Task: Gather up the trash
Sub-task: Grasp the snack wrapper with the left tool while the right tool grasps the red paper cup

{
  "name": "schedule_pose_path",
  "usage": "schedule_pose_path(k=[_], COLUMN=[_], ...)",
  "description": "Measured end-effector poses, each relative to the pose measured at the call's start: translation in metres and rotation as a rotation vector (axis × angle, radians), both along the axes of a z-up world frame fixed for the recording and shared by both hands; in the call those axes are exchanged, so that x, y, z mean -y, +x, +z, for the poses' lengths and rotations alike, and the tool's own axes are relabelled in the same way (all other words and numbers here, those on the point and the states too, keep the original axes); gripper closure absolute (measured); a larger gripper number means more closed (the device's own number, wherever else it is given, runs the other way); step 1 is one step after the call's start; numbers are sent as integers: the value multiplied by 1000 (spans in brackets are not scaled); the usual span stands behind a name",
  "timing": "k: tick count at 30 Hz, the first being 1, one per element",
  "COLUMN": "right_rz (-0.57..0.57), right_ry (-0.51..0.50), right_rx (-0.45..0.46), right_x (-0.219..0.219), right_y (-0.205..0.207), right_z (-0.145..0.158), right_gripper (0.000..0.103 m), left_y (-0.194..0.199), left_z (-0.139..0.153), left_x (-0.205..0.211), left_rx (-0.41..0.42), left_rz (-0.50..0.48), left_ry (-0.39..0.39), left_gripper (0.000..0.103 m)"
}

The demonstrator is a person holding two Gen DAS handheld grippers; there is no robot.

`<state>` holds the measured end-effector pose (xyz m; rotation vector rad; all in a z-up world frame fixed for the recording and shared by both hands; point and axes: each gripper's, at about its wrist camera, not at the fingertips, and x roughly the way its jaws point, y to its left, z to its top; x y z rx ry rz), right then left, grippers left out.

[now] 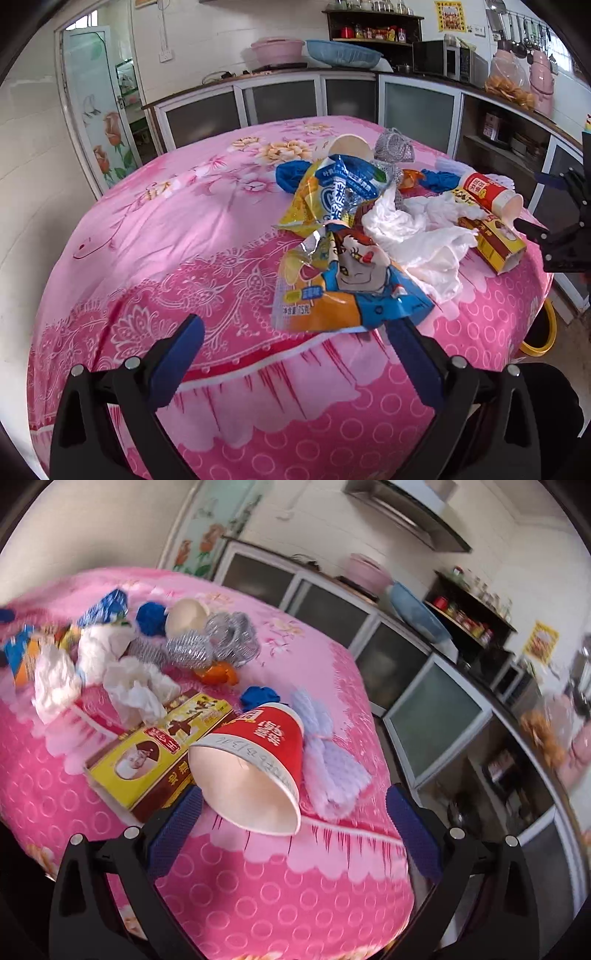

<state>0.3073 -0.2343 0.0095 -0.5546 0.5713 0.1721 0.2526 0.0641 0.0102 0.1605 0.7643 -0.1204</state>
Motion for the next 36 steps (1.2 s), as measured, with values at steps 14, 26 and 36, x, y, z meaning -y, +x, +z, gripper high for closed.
schedule_pose_path(k=[14, 26, 36], right_rz=[48, 43, 6], right_ry=[16, 39, -2], right_rx=[4, -66, -86], right_x=[-6, -3, -5], right_y=[12, 34, 44], right_z=[-2, -11, -21], right_gripper=[8, 25, 99], left_y=[0, 43, 74], left_z=[8, -5, -16], left_x=[14, 23, 24], left_rx=[-54, -101, -174], left_rz=[-123, -110, -138], left_ry=[-26, -92, -221], left_gripper=[7, 7, 34])
